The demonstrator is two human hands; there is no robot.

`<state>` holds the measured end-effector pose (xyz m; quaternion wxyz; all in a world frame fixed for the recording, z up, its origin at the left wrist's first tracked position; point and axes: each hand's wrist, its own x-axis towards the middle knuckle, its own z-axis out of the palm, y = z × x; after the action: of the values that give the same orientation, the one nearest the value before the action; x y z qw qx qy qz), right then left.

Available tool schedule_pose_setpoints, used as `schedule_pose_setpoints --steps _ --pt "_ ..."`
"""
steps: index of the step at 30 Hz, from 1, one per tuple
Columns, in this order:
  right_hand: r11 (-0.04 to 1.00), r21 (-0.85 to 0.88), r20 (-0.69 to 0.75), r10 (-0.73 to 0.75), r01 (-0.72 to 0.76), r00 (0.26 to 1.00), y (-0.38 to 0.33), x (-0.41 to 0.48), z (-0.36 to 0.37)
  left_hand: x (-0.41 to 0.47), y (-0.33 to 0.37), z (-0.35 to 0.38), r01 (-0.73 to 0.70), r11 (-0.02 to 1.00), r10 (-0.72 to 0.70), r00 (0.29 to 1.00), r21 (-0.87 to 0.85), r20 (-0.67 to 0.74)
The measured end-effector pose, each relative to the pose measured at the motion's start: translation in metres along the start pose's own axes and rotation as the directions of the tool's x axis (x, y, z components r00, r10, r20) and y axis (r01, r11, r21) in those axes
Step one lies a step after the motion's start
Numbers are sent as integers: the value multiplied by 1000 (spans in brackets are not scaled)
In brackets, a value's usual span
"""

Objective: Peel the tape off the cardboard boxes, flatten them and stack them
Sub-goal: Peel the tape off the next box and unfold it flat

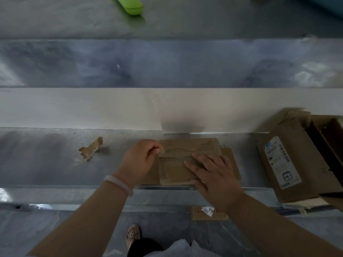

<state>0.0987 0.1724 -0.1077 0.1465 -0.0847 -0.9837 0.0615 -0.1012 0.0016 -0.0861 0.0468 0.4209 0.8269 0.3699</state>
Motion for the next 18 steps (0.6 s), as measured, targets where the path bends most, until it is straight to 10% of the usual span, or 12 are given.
schedule_pose_setpoints --steps 6,18 --pt "999 24 35 24 -25 999 0 0 1 -5 -11 -19 195 969 -165 968 -151 191" --pt "1000 24 17 6 -6 1000 1 0 2 -7 -9 2 -30 995 28 999 97 24"
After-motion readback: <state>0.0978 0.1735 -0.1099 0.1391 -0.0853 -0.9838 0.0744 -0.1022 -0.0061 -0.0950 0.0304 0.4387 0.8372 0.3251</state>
